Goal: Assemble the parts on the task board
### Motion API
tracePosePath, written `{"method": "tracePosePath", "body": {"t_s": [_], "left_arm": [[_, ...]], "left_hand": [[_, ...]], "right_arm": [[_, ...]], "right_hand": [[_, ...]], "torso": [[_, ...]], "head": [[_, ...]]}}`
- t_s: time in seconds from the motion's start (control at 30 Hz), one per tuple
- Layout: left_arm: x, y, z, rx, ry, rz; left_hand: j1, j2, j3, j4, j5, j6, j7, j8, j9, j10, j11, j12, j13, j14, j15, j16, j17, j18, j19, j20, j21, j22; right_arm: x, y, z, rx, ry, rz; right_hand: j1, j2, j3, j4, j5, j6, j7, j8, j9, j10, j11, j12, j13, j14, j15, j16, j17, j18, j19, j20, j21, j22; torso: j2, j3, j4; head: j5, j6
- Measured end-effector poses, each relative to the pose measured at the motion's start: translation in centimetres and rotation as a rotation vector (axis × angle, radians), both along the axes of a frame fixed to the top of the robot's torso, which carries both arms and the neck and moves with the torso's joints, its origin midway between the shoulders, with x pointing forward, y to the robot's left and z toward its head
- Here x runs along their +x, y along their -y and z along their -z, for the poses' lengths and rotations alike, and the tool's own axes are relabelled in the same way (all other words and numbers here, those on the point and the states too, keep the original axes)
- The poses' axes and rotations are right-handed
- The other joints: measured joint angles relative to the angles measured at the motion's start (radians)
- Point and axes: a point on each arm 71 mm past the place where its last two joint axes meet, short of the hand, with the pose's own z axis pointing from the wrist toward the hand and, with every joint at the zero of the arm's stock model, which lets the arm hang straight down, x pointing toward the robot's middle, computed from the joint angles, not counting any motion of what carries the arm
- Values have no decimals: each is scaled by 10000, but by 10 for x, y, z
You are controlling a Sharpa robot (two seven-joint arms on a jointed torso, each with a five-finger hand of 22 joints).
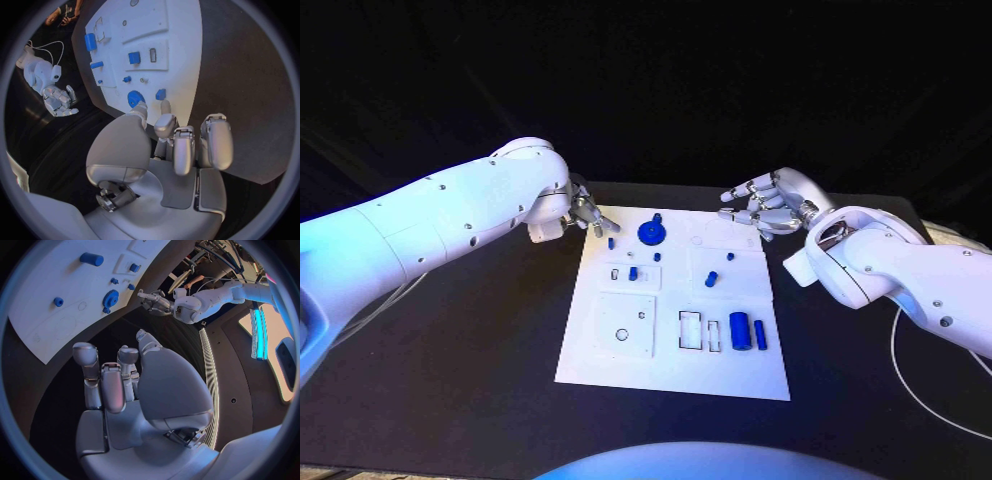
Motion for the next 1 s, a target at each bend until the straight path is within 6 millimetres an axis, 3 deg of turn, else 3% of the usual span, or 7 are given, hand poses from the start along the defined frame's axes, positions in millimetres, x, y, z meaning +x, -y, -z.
{"method": "tracePosePath", "body": {"t_s": [0.33,0.63,1.0], "left_arm": [[8,6,7,294,-48,63],[10,11,10,517,-82,275],[11,14,14,717,-192,428]], "left_hand": [[-119,-111,-479,15,0,190,-52,0,-89,0,0,48,41,0,0,0,-1,1,2,2,0,-1],[-162,-54,-659,-54,0,354,-141,65,-89,38,-38,199,142,0,0,0,-2,0,66,5,8,-2],[127,234,-742,-81,0,459,-177,181,-56,99,-98,240,187,0,0,0,-2,0,109,-39,78,-2]], "right_arm": [[0,-2,1,24,-15,-36],[0,-4,2,41,-35,-71],[1,-5,2,50,-54,-104]], "right_hand": [[0,0,0,-1,0,0,0,0,-1,2,1,0,0,0,0,0,0,0,0,0,0,0],[0,0,0,-1,0,0,0,0,-2,3,2,0,-9,0,0,0,-11,-1,1,0,0,0],[1,0,1,-1,0,0,0,0,-4,8,8,0,-9,0,0,0,-11,0,0,0,0,1]], "torso": [[19,-8,-11],[31,-10,-13],[27,2,-15]], "head": [[15,-10],[36,-16],[16,-64]]}}
